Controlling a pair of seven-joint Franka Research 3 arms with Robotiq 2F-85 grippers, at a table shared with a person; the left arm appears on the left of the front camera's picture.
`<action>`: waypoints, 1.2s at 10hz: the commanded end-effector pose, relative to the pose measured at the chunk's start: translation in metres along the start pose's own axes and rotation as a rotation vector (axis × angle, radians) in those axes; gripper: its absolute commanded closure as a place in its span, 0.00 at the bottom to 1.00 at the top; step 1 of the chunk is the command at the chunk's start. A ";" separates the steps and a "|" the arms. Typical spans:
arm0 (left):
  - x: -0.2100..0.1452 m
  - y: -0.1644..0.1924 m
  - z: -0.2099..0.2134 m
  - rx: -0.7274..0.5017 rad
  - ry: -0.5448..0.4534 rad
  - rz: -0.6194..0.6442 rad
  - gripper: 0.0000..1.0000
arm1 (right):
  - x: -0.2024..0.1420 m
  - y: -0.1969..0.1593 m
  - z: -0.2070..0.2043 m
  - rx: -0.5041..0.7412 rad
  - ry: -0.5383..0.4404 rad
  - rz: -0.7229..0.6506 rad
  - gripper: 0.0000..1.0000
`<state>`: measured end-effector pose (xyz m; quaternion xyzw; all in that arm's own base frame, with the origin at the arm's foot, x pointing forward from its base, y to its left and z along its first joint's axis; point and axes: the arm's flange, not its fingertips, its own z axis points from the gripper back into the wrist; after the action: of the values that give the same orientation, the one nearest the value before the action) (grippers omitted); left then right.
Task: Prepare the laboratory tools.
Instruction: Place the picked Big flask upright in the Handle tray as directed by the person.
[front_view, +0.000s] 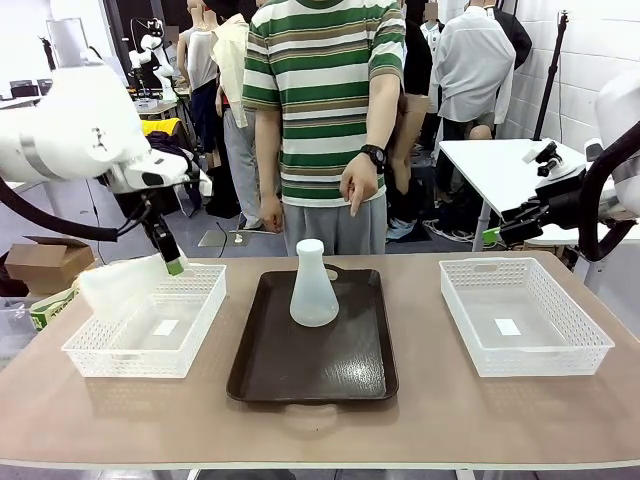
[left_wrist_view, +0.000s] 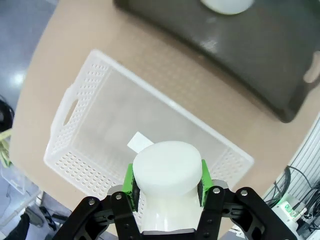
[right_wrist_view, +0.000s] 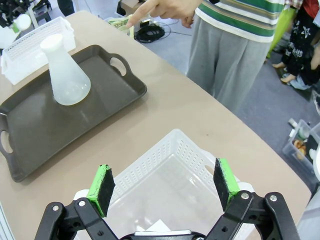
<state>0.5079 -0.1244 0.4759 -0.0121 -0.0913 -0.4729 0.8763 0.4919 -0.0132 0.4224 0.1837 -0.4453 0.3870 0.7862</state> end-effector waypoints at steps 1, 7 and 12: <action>-0.005 -0.027 0.024 -0.014 -0.125 -0.153 1.00 | 0.000 0.001 -0.001 0.000 0.001 0.001 0.00; 0.000 -0.093 0.048 -0.511 -0.704 -1.023 1.00 | 0.000 0.001 -0.001 0.000 0.001 0.001 0.00; 0.011 -0.090 0.011 -0.665 -1.079 -1.066 1.00 | 0.000 0.001 -0.001 0.000 0.001 0.001 0.00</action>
<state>0.4155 -0.1766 0.4834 -0.4294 -0.3542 -0.7708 0.3099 0.4919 -0.0133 0.4225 0.1837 -0.4454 0.3870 0.7862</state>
